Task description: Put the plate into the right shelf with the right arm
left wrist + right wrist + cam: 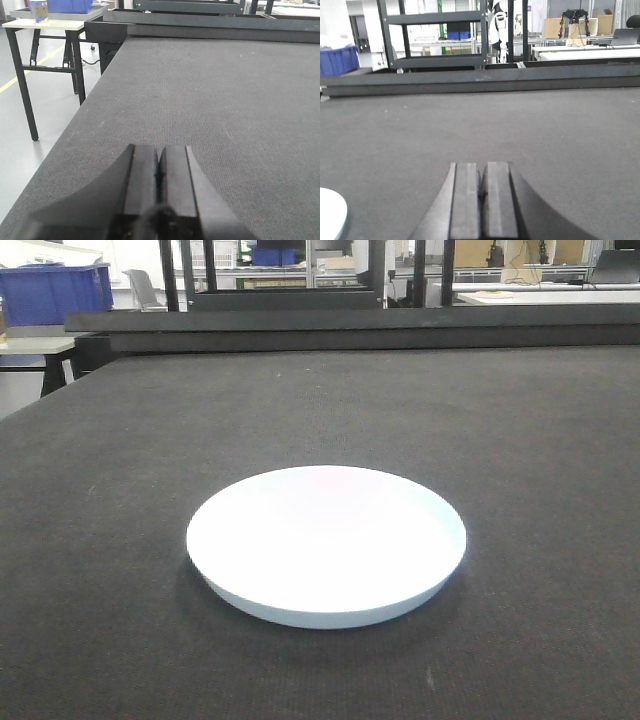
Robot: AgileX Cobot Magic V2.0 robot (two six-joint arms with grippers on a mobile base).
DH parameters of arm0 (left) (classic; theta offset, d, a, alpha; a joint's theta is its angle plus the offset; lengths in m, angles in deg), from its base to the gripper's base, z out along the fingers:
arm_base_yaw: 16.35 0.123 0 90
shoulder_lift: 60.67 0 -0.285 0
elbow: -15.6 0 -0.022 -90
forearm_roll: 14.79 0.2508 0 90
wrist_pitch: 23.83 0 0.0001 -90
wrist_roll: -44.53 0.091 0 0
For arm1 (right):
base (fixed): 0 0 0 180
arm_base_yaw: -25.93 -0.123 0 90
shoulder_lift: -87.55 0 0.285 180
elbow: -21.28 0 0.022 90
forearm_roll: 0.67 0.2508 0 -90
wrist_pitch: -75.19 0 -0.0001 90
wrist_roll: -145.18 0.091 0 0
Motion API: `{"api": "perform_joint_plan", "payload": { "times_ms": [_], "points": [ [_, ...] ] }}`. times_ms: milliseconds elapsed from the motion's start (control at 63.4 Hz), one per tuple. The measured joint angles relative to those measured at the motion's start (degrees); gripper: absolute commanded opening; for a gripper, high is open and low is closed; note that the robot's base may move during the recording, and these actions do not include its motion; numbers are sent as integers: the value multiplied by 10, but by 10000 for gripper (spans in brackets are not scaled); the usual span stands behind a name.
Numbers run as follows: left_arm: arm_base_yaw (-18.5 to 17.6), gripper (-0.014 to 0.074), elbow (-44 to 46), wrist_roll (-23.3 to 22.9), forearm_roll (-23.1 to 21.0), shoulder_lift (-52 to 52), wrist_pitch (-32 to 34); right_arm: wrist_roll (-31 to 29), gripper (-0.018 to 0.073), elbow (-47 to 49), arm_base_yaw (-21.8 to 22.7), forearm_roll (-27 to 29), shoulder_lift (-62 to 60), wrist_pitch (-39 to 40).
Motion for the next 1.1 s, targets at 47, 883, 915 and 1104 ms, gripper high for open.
{"api": "perform_joint_plan", "payload": {
  "times_ms": [47, 883, 915, 1104],
  "points": [
    [0, -47, 0, 0, 0, 0, 0, 14, 56, 0, 0, 0, 0, -3],
    [0, -47, 0, 0, 0, 0, 0, -89, 57, 450, -127, 119, 496, -478],
    [0, -47, 0, 0, 0, 0, 0, -90, 60, 460, -136, 119, 524, -478],
    [0, -47, 0, 0, 0, 0, 0, -90, 333, 501, -201, 146, 659, -468]
  ]
}}
